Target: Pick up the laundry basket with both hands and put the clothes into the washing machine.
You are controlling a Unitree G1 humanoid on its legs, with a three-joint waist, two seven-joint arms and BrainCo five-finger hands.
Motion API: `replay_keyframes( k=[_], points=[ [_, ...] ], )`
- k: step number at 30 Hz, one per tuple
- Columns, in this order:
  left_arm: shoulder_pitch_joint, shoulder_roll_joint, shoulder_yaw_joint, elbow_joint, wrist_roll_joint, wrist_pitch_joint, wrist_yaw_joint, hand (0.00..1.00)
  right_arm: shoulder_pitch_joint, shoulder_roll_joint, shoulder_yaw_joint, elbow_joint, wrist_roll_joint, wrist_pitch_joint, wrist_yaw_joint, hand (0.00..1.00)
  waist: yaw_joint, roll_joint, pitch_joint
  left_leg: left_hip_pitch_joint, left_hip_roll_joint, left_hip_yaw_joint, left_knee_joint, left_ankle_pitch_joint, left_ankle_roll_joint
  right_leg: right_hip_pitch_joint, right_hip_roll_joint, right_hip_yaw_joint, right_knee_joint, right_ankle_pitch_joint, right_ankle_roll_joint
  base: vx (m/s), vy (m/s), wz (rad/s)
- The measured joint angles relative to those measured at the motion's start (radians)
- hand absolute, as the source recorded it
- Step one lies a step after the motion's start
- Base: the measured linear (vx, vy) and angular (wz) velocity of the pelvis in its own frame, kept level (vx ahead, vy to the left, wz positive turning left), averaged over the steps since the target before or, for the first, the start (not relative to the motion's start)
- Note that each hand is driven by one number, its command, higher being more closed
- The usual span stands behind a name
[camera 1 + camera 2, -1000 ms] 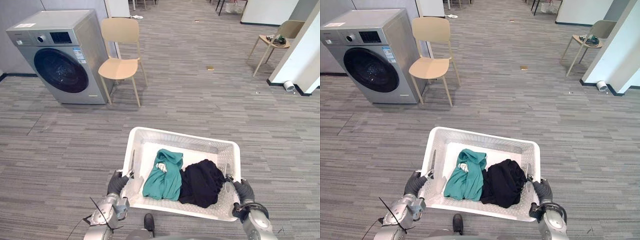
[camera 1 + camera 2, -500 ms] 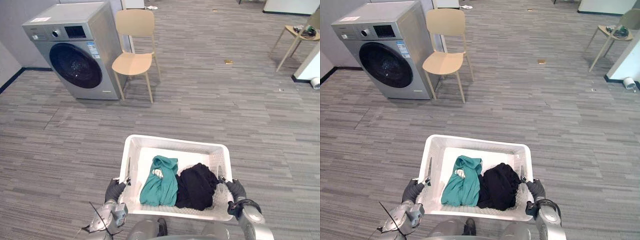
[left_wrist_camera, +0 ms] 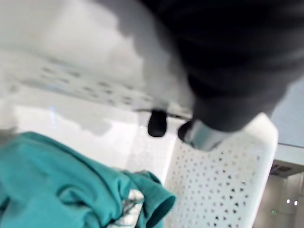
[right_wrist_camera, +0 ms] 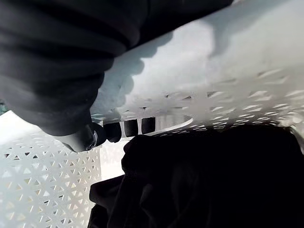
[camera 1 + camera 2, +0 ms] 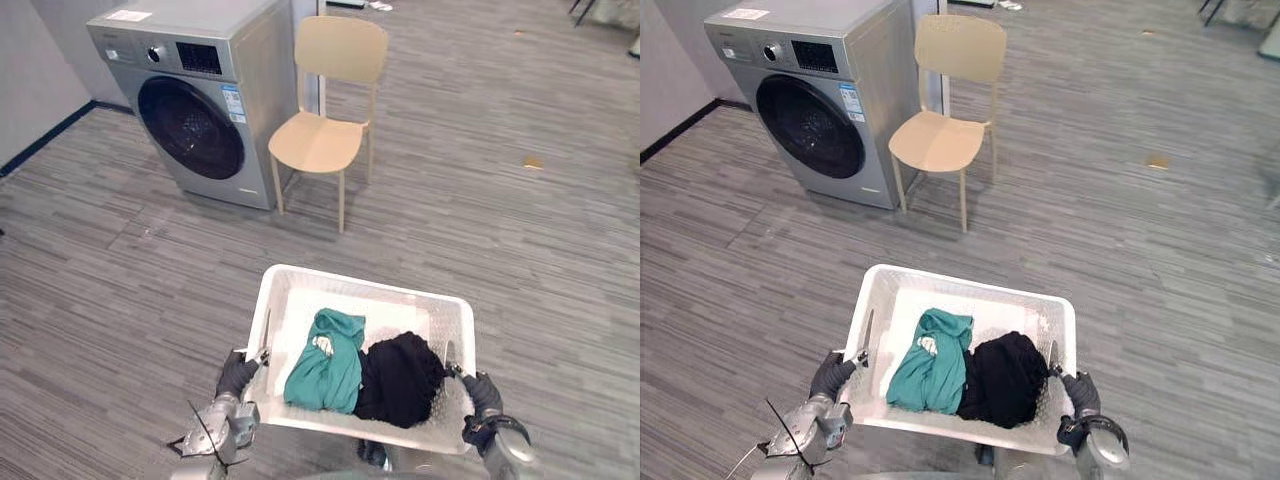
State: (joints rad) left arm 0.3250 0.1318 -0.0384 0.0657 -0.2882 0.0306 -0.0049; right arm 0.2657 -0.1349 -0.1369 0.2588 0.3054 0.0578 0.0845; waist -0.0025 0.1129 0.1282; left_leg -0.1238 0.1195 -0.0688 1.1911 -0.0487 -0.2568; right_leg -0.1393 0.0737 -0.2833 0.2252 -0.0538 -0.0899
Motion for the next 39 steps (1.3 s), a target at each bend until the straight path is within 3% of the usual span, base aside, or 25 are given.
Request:
replay_keyframes(
  k=[1,3,5,7,8,9,10,11,12,13,14,16,18,19,20,23,24,25,27,29,31,33,35,37,39],
  points=[
    [0.0,-0.003,0.003,-0.001,0.0,0.0,-0.003,1.0,-0.002,0.001,0.0,0.001,0.001,0.001,-0.001,1.0,0.012,0.001,0.007,-0.023,0.028,0.026,0.09,-0.009,0.017,0.059,0.015,0.014,-0.028,-0.01,-0.004,0.75,-0.062,-0.33],
    [0.003,-0.003,0.015,-0.008,-0.001,-0.019,-0.016,1.0,-0.027,-0.001,0.003,0.0,0.007,-0.001,-0.001,1.0,0.048,-0.037,0.036,-0.147,0.097,0.14,0.193,-0.117,0.184,0.246,-0.002,0.064,-0.126,-0.046,0.016,0.69,-0.02,-0.24],
    [0.001,-0.014,0.034,-0.019,-0.001,-0.02,-0.017,1.0,-0.049,-0.01,-0.002,0.002,0.009,-0.003,-0.001,1.0,0.052,-0.062,0.053,-0.261,0.112,0.206,0.025,-0.157,0.235,0.317,-0.04,0.079,-0.168,-0.065,0.032,0.59,0.09,-0.25],
    [-0.009,-0.028,0.04,-0.017,-0.001,-0.018,-0.017,1.0,-0.072,-0.017,-0.006,0.004,0.01,-0.005,-0.001,1.0,0.074,-0.067,0.062,-0.326,0.098,0.248,-0.27,-0.158,0.232,0.372,-0.087,0.092,-0.19,-0.088,0.059,0.63,0.227,-0.32],
    [-0.01,-0.031,0.041,-0.017,-0.001,-0.018,-0.017,1.0,-0.073,-0.021,-0.005,0.004,0.014,-0.006,-0.001,1.0,0.077,-0.073,0.066,-0.328,0.066,0.255,-0.537,-0.12,0.183,0.419,-0.125,0.098,-0.209,-0.117,0.086,0.71,0.35,-0.34],
    [-0.005,-0.05,0.041,-0.021,0.002,-0.017,-0.018,1.0,-0.071,-0.032,-0.004,0.004,0.018,-0.008,0.0,1.0,0.08,-0.041,0.05,-0.31,0.057,0.222,-0.817,-0.064,0.091,0.46,-0.123,0.116,-0.244,-0.14,0.094,0.72,0.384,-0.45],
    [0.002,-0.055,0.042,-0.032,0.006,-0.017,-0.016,1.0,-0.074,-0.04,-0.001,0.003,0.018,-0.01,0.0,1.0,0.092,-0.022,0.042,-0.319,0.072,0.201,-0.861,-0.047,0.088,0.478,-0.116,0.137,-0.249,-0.177,0.079,0.61,0.369,-0.66],
    [-0.004,-0.051,0.058,-0.033,0.007,-0.017,-0.013,1.0,-0.092,-0.027,0.002,0.017,0.018,-0.009,0.0,1.0,0.1,-0.031,0.04,-0.342,0.051,0.208,-0.738,0.023,0.127,0.507,-0.155,0.171,-0.218,-0.247,0.086,0.62,0.4,-0.57],
    [-0.002,-0.049,0.082,-0.033,0.009,-0.016,-0.014,1.0,-0.108,-0.023,0.023,0.033,0.018,-0.009,0.0,1.0,0.094,-0.065,0.031,-0.346,0.018,0.219,-0.68,0.0,0.199,0.476,-0.21,0.183,-0.113,-0.261,0.109,0.62,0.39,-0.34],
    [-0.002,-0.046,0.087,-0.033,0.009,-0.017,-0.014,1.0,-0.109,-0.021,0.028,0.032,0.018,-0.01,0.0,1.0,0.092,-0.084,0.025,-0.344,0.001,0.234,-0.665,-0.021,0.233,0.442,-0.238,0.197,-0.037,-0.262,0.117,0.63,0.384,-0.08],
    [-0.001,-0.046,0.09,-0.035,0.009,-0.017,-0.014,1.0,-0.115,-0.017,0.029,0.033,0.018,-0.01,0.0,1.0,0.098,-0.102,0.021,-0.336,-0.018,0.259,-0.647,-0.052,0.276,0.376,-0.273,0.224,0.11,-0.251,0.15,0.63,0.375,-0.03],
    [-0.009,-0.022,0.093,-0.036,0.009,-0.016,-0.01,1.0,-0.12,0.008,0.025,0.058,0.016,-0.01,0.0,1.0,0.082,-0.151,0.04,-0.221,-0.099,0.281,-0.638,-0.14,0.335,0.21,-0.343,0.289,0.613,-0.093,0.359,0.66,0.359,0.24],
    [-0.007,-0.012,0.093,-0.037,0.009,-0.016,-0.005,1.0,-0.122,0.017,0.028,0.069,0.016,-0.01,0.0,1.0,0.073,-0.148,0.042,-0.143,-0.118,0.276,-0.665,-0.164,0.341,0.142,-0.345,0.276,0.797,-0.103,0.34,0.57,0.224,0.21],
    [0.01,0.0,0.093,-0.061,0.016,-0.016,-0.004,1.0,-0.115,0.029,0.03,0.07,0.016,-0.01,0.0,1.0,0.071,-0.125,0.045,0.002,-0.125,0.276,-0.772,-0.167,0.346,0.058,-0.344,0.176,0.874,-0.149,0.239,0.5,0.185,0.0],
    [0.012,0.002,0.092,-0.074,0.02,-0.017,-0.004,1.0,-0.113,0.031,0.029,0.067,0.016,-0.013,0.001,1.0,0.07,-0.115,0.045,0.04,-0.123,0.272,-0.807,-0.167,0.345,0.031,-0.342,0.136,0.865,-0.161,0.215,0.47,0.169,-0.05],
    [0.007,0.014,0.089,-0.111,0.026,-0.021,-0.003,1.0,-0.088,0.047,0.014,-0.002,0.018,-0.013,0.001,1.0,0.047,-0.103,0.042,0.14,-0.12,0.248,-0.902,-0.171,0.335,-0.076,-0.306,0.011,0.631,-0.203,0.169,0.37,0.051,0.21],
    [-0.002,0.019,0.087,-0.113,0.026,-0.025,-0.008,1.0,-0.084,0.051,0.007,-0.018,0.02,-0.014,0.001,1.0,0.039,-0.105,0.038,0.164,-0.119,0.24,-0.926,-0.177,0.326,-0.081,-0.277,-0.037,0.419,-0.196,0.167,0.29,-0.02,0.24],
    [-0.007,0.023,0.086,-0.113,0.028,-0.025,-0.011,1.0,-0.083,0.052,0.005,-0.018,0.02,-0.014,0.001,1.0,0.039,-0.109,0.036,0.179,-0.119,0.239,-0.937,-0.18,0.32,-0.078,-0.264,-0.063,0.309,-0.175,0.155,0.36,-0.041,0.23],
    [-0.013,0.038,0.083,-0.111,0.042,-0.019,-0.015,1.0,-0.063,0.067,0.003,-0.018,0.025,-0.014,0.001,1.0,0.034,-0.144,0.016,0.229,-0.137,0.231,-0.945,-0.208,0.278,-0.062,-0.222,-0.086,0.084,0.061,0.049,0.46,-0.099,0.25],
    [-0.015,0.005,0.081,-0.102,0.066,-0.016,-0.017,1.0,-0.061,0.062,-0.013,-0.013,0.026,-0.012,0.0,1.0,0.033,-0.105,-0.001,0.261,-0.096,0.214,-0.927,-0.224,0.258,-0.016,-0.175,-0.081,0.061,0.033,0.053,0.48,-0.128,0.04],
    [-0.023,0.002,0.083,-0.104,0.066,-0.018,-0.017,1.0,-0.066,0.058,-0.013,-0.013,0.028,-0.012,0.0,1.0,0.045,-0.089,0.006,0.212,-0.046,0.211,-0.749,-0.243,0.228,0.04,-0.136,-0.078,0.009,0.014,0.046,0.37,-0.144,-0.2],
    [-0.016,-0.021,0.085,-0.112,0.066,-0.018,-0.019,1.0,-0.056,0.042,-0.011,-0.059,0.029,-0.012,0.0,1.0,0.053,-0.051,0.015,0.071,0.048,0.197,-0.36,-0.175,0.189,0.133,-0.069,-0.079,-0.044,-0.008,0.029,0.31,-0.12,-0.2],
    [-0.021,-0.029,0.081,-0.112,0.066,-0.019,-0.022,1.0,-0.065,0.03,-0.015,-0.061,0.034,-0.012,0.0,1.0,0.07,-0.043,0.015,-0.007,0.078,0.175,-0.191,-0.142,0.176,0.18,-0.052,-0.06,-0.071,-0.02,0.02,0.29,-0.029,-0.34],
    [-0.047,-0.029,0.08,-0.112,0.067,-0.02,-0.027,1.0,-0.091,0.026,-0.029,-0.06,0.038,-0.012,-0.001,1.0,0.071,-0.066,0.021,-0.064,0.099,0.178,-0.217,-0.167,0.201,0.204,-0.073,-0.038,-0.094,-0.015,0.027,0.28,0.006,-0.33],
    [-0.069,-0.029,0.08,-0.111,0.067,-0.02,-0.028,1.0,-0.109,0.025,-0.038,-0.06,0.039,-0.012,-0.002,1.0,0.07,-0.074,0.022,-0.068,0.144,0.178,-0.368,-0.181,0.191,0.21,-0.1,-0.015,-0.103,-0.006,0.04,0.22,0.092,-0.34]
  ],
)
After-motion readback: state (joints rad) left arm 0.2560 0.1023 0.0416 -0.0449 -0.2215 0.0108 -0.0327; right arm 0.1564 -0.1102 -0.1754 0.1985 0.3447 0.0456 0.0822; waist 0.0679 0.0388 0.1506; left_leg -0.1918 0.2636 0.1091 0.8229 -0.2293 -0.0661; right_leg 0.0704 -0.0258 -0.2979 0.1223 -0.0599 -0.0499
